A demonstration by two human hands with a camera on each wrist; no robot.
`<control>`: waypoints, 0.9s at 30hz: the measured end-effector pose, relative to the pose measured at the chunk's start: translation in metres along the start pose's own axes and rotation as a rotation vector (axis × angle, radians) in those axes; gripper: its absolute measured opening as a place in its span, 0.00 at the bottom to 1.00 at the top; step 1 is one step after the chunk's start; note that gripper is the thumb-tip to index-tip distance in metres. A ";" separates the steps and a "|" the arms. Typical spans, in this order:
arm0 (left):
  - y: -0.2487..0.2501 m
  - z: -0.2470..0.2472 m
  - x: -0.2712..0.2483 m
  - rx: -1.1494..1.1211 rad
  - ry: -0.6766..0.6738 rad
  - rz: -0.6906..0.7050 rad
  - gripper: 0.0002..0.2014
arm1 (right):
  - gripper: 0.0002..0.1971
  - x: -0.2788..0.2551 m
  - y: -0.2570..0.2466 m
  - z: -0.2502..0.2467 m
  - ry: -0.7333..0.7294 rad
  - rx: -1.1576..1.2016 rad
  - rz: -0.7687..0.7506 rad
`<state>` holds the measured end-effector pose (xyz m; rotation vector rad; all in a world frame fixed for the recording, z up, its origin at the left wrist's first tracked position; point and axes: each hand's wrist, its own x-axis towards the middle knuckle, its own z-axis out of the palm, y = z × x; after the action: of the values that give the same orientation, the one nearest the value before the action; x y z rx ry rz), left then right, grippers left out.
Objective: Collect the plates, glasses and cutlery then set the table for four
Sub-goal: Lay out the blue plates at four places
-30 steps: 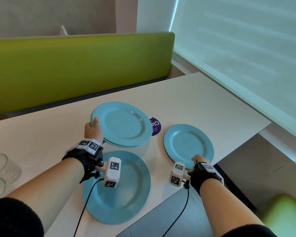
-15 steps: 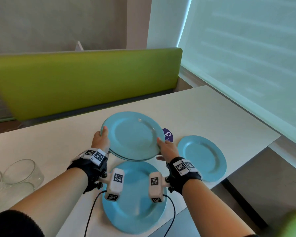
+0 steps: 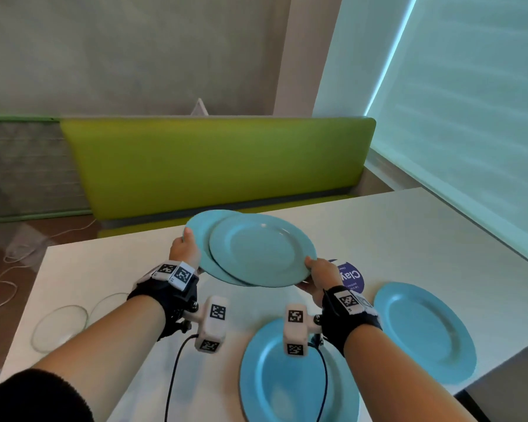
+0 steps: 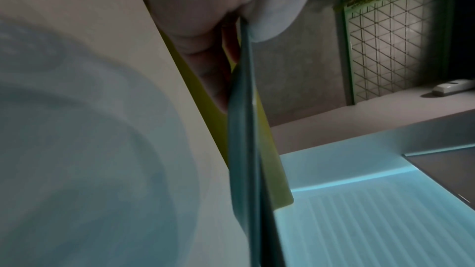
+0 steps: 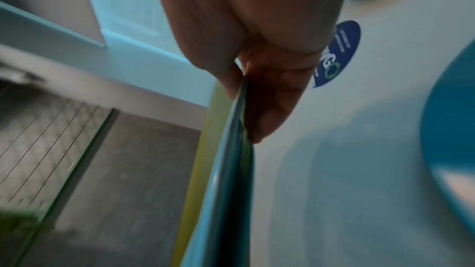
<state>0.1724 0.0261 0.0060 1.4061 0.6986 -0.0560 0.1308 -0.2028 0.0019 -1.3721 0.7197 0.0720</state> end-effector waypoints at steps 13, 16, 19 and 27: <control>0.040 -0.061 0.074 -0.012 0.419 0.015 0.26 | 0.17 0.075 0.002 0.025 0.045 0.131 0.142; 0.038 -0.066 0.087 -0.054 0.463 -0.004 0.25 | 0.17 0.090 0.014 0.033 0.044 0.111 0.193; 0.034 -0.069 0.089 -0.042 0.481 -0.009 0.25 | 0.17 0.098 0.026 0.040 0.044 0.083 0.221; 0.025 -0.067 0.092 -0.076 0.487 -0.011 0.24 | 0.18 0.108 0.033 0.058 0.024 0.049 0.229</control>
<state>0.2295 0.1255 -0.0165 1.3530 1.0976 0.3109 0.2257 -0.1816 -0.0800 -1.2414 0.8916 0.2180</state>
